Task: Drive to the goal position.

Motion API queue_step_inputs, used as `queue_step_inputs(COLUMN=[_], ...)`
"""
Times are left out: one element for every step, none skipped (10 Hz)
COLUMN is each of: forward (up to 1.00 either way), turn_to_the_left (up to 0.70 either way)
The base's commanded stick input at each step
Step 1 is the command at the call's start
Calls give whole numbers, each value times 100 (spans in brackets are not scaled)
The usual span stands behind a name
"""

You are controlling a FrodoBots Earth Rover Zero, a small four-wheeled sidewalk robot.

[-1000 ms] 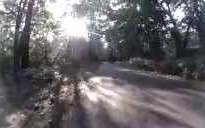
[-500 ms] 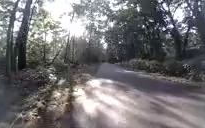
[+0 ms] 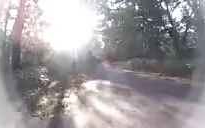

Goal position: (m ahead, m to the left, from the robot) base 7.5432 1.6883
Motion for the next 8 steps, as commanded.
queue_step_inputs(forward=[70,70,70,70,70,70,70,70], turn_to_the_left=[-1,-1,-1,-1,-1,-1,-1,-1])
